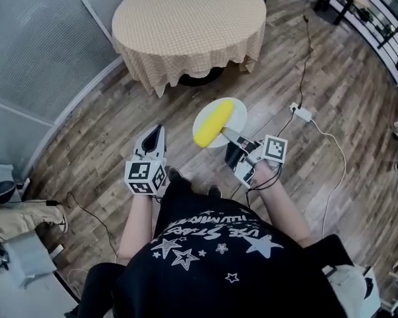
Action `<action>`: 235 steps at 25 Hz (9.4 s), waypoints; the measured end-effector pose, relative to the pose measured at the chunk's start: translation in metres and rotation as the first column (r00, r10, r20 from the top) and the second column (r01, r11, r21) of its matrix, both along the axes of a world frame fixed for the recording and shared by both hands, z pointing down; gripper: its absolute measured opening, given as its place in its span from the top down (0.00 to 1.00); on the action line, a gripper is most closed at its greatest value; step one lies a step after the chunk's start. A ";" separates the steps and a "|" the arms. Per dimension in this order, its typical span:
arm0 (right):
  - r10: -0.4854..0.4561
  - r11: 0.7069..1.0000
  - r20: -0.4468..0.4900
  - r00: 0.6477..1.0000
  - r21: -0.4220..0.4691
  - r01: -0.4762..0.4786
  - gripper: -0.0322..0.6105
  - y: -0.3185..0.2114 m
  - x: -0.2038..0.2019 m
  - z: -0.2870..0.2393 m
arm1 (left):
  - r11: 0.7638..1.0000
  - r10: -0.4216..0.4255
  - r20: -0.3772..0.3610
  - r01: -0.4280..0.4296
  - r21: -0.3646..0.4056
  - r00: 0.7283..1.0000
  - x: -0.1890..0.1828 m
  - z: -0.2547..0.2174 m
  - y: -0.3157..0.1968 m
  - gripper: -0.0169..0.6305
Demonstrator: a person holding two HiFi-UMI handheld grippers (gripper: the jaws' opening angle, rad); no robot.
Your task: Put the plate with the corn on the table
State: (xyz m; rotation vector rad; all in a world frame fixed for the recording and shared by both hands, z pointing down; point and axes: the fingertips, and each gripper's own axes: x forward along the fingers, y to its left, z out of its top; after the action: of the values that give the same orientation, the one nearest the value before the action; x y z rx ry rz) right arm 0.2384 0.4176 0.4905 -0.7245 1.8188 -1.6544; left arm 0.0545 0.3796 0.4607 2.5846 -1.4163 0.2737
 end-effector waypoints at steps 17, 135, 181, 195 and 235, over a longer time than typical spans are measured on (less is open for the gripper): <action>-0.018 0.999 -0.054 0.998 -0.045 0.016 0.85 -0.044 -0.079 0.007 | 0.999 -0.023 -0.025 0.022 -0.036 0.999 -0.084 0.017 -0.033 0.96; 0.242 0.946 -0.133 0.961 -0.186 -0.264 0.85 -0.974 -0.225 0.113 | 0.939 0.332 0.077 -0.321 -0.124 0.940 -0.155 0.100 -0.987 0.96; 0.109 0.886 -0.473 0.874 -0.353 -0.301 0.58 -0.921 -0.224 0.126 | 0.958 0.281 0.151 -0.268 -0.099 0.948 -0.191 0.071 -0.931 0.96; 0.169 0.978 -0.623 0.764 0.203 -0.050 0.72 -0.858 -0.250 -0.006 | 0.967 0.250 0.088 -0.253 0.022 0.964 -0.184 0.000 -0.826 0.96; 0.284 0.776 -0.832 0.477 0.492 0.395 0.89 -0.571 -0.224 -0.063 | 0.967 0.242 0.065 -0.246 0.061 0.968 -0.115 -0.031 -0.549 0.96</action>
State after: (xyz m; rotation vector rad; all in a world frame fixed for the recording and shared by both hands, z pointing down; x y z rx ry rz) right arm 0.0144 -0.1538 0.4272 -1.3385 2.9247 -0.4406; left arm -0.0601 -0.1691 0.4295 2.8311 -1.1403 0.3402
